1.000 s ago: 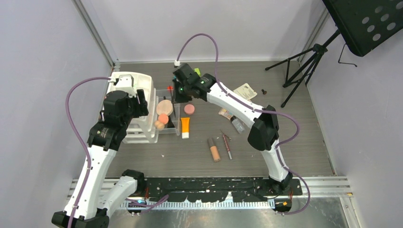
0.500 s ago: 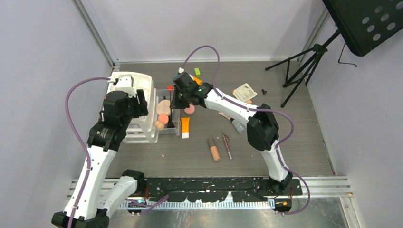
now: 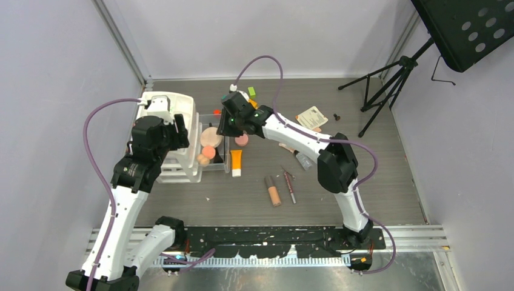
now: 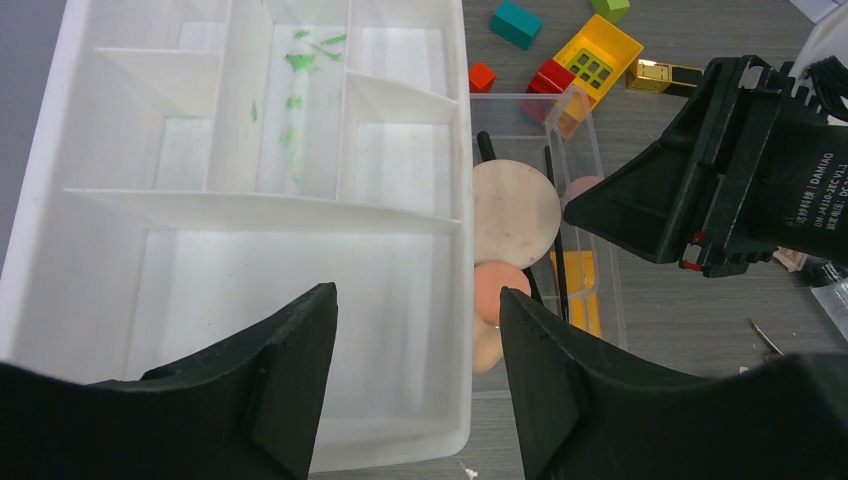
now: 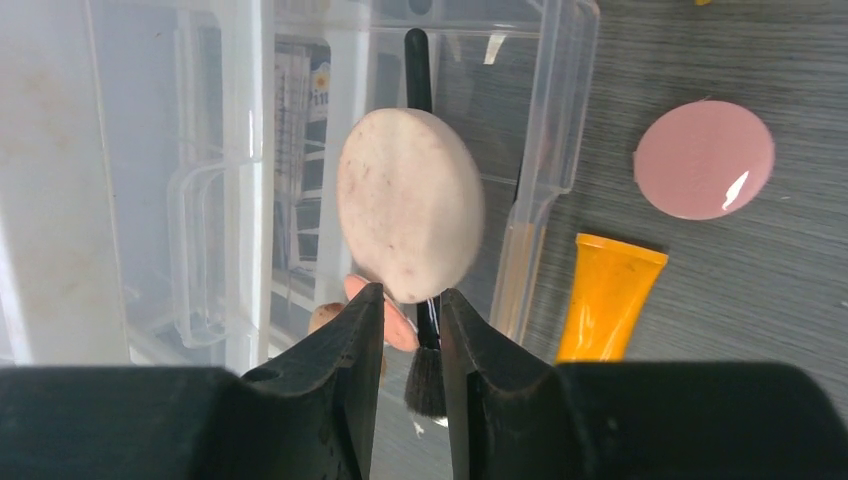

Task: Organize the makeup
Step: Place the makeup tool in the drawer.

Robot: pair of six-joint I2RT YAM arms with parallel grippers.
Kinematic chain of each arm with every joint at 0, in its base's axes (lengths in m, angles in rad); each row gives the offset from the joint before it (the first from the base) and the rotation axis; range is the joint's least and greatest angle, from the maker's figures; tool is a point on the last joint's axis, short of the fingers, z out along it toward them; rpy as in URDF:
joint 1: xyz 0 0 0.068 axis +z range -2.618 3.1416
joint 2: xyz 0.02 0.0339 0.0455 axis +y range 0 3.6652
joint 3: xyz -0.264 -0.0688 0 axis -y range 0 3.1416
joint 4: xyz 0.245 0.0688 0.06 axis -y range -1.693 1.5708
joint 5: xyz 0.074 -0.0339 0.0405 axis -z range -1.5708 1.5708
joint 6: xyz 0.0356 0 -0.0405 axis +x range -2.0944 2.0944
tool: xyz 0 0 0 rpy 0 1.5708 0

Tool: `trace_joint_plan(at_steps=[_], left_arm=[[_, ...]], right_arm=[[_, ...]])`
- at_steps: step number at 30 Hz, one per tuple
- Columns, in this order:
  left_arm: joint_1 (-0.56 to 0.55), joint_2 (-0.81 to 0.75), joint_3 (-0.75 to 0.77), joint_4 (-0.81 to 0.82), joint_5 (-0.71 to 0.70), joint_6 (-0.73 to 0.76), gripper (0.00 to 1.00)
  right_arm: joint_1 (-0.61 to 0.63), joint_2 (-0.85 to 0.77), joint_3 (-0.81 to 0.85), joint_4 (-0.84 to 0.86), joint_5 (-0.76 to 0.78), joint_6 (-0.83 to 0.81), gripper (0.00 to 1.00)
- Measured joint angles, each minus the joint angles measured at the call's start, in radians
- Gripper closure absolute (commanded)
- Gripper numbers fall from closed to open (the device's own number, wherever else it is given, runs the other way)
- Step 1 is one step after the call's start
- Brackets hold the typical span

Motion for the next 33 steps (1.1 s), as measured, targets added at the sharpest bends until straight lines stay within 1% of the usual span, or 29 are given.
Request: trace_joint_plan(at_steps=[2,5,6,9,11,14,17,20,25,30,33], left_arm=[[0.0,0.0,0.0,0.0,0.0,0.0,0.37],[0.0,0.0,0.0,0.0,0.0,0.0,0.37],[0.0,0.0,0.0,0.0,0.0,0.0,0.38],[0.0,0.0,0.0,0.0,0.0,0.0,0.38],[0.0,0.0,0.0,0.0,0.0,0.0,0.38],[0.0,0.0,0.0,0.0,0.0,0.0,0.39],[0.0,0.0,0.0,0.0,-0.001,0.0,0.39],[0.0,-0.001,0.0,0.0,-0.002,0.0,0.39],[0.0,-0.012,0.0,0.0,-0.018,0.0,0.39],[0.0,-0.02,0.0,0.0,-0.02,0.0,0.4],[0.0,-0.02,0.0,0.0,-0.02,0.0,0.4]], right_arm=[[0.0,-0.019,-0.018,0.0,0.019,-0.015,0.66],[-0.005,-0.061,-0.05,0.0,0.047,-0.052,0.55],[-0.008,-0.082,-0.065,-0.002,0.059,-0.068,0.54],[-0.024,-0.154,-0.12,0.0,0.087,-0.108,0.52],[-0.054,-0.212,-0.168,-0.003,0.09,-0.123,0.52],[-0.137,-0.283,-0.217,-0.015,0.074,-0.123,0.5],[-0.211,-0.31,-0.212,-0.05,0.054,-0.108,0.45],[-0.241,-0.313,-0.18,-0.117,0.029,-0.066,0.43],[-0.188,-0.368,-0.171,-0.17,-0.086,0.066,0.38],[-0.089,-0.539,-0.171,-0.2,-0.072,0.19,0.37],[-0.049,-0.654,-0.169,-0.208,-0.05,0.231,0.37]])
